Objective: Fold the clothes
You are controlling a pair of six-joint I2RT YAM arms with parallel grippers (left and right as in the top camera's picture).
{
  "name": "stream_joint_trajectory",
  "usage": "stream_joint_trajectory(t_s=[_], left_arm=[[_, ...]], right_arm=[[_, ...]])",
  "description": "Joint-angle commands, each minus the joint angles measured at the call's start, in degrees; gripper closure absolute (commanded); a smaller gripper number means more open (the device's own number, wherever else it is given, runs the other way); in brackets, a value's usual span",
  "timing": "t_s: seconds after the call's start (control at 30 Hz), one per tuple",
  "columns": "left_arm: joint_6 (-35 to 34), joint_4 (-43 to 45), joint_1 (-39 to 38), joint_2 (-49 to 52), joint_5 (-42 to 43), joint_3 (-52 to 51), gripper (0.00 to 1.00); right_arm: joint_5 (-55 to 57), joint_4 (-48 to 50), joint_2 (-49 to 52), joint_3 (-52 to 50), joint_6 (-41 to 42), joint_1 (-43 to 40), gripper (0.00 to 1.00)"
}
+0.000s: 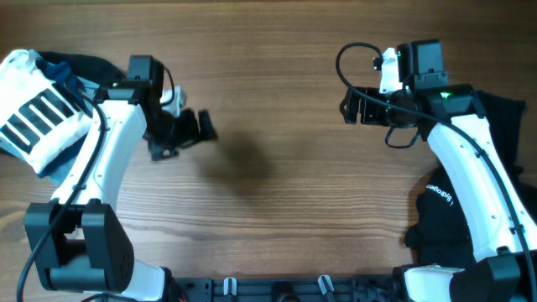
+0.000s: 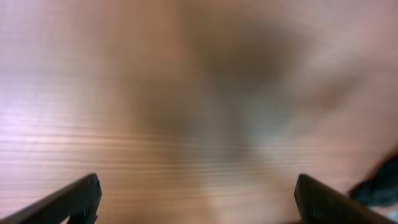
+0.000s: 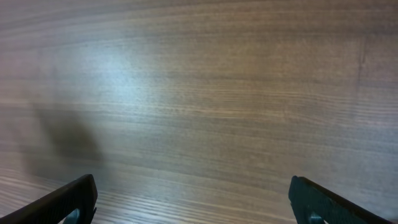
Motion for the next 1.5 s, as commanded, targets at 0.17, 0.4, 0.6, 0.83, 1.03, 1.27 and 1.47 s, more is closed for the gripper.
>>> stream_joint_trajectory(t_s=[0.17, 0.4, 0.6, 0.83, 1.03, 1.27, 1.47], left_arm=[[-5.7, -11.1, -1.1, -6.7, -17.3, 0.1, 0.00], [-4.2, 1.5, -2.3, -39.5, -18.0, -9.1, 0.00], [-4.2, 11.1, -2.4, -66.7, -18.0, -20.4, 0.00], [-4.2, 10.5, -2.4, -75.1, -18.0, -20.4, 0.00], [-4.2, 5.0, -2.4, -75.1, -18.0, -20.4, 0.00], [-4.2, -2.6, -2.4, -75.1, -18.0, -20.4, 0.00], [-4.2, -2.9, -2.4, -75.1, -18.0, -20.4, 0.00]], right_arm=[[1.2, -11.0, -3.4, 1.0, 6.9, -0.2, 0.00], [10.7, -3.7, -28.8, -6.3, 8.2, 4.2, 0.00], [19.2, 4.9, -52.2, -20.2, 8.2, 8.5, 0.00], [19.2, -1.2, -54.0, -20.7, 8.2, 8.5, 0.00], [19.2, -1.4, -53.9, -20.7, 8.2, 8.5, 0.00], [19.2, -1.4, -54.8, -20.8, 8.2, 7.7, 0.00], [19.2, -7.0, -61.1, -20.9, 8.0, 4.4, 0.00]])
